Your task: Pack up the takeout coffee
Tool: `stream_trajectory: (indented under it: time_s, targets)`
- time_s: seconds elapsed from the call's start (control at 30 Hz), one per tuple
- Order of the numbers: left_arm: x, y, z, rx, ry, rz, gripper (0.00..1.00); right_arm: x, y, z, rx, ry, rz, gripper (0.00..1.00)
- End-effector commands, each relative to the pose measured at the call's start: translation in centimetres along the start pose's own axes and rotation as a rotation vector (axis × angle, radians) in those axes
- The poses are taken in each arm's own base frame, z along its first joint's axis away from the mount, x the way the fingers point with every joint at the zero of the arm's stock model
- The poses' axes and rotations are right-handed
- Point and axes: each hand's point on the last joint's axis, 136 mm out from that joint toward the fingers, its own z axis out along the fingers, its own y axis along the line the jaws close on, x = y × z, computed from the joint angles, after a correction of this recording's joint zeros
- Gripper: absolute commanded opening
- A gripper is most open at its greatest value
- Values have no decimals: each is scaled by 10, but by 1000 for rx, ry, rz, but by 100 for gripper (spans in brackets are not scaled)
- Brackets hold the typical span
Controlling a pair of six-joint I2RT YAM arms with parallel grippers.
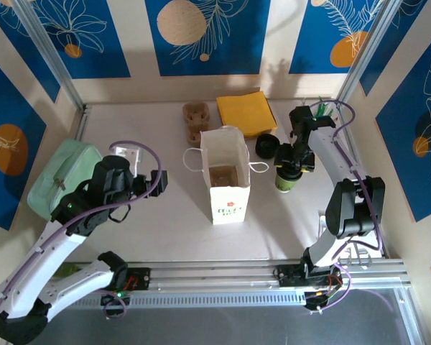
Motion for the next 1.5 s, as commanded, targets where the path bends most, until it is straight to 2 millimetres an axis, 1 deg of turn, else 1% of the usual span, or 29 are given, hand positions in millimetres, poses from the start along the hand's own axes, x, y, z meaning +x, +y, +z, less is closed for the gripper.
stream_trajectory:
  time_s: [0.0,0.33,0.67,1.0,1.2,1.47]
  targets:
    - [1,5,-6,-7,-2,1,99,13,1,-3,-2,20,3,76]
    - [2,4,-8,2,0,-5,99,25,5,4,4,53,-16,76]
    - [1,1,-6,15,5,-12,99,45,7,9,9,127,-36,79]
    - [3,0,-3,16,15,-17,99,37,11,-3,-13,144,-42,81]
    - [3,-1,-1,17,21,-18,99,34,9,-2,-11,143,-36,80]
    - [5,-3,2,23,32,-20,99,36,10,4,-15,150,-34,80]
